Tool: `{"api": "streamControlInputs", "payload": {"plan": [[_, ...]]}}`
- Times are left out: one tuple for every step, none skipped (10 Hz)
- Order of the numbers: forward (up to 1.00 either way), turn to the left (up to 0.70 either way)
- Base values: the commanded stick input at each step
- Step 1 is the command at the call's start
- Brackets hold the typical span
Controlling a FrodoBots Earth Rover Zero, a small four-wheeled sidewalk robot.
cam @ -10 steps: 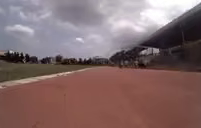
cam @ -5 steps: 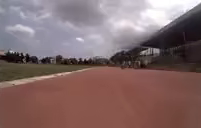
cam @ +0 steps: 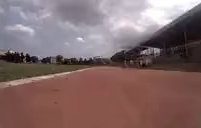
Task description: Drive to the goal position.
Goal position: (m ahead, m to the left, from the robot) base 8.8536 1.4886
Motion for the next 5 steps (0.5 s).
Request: {"api": "streamControlInputs", "payload": {"plan": [[0.45, 0.00], [0.45, 0.00], [0.45, 0.00], [0.45, 0.00], [0.45, 0.00]]}}
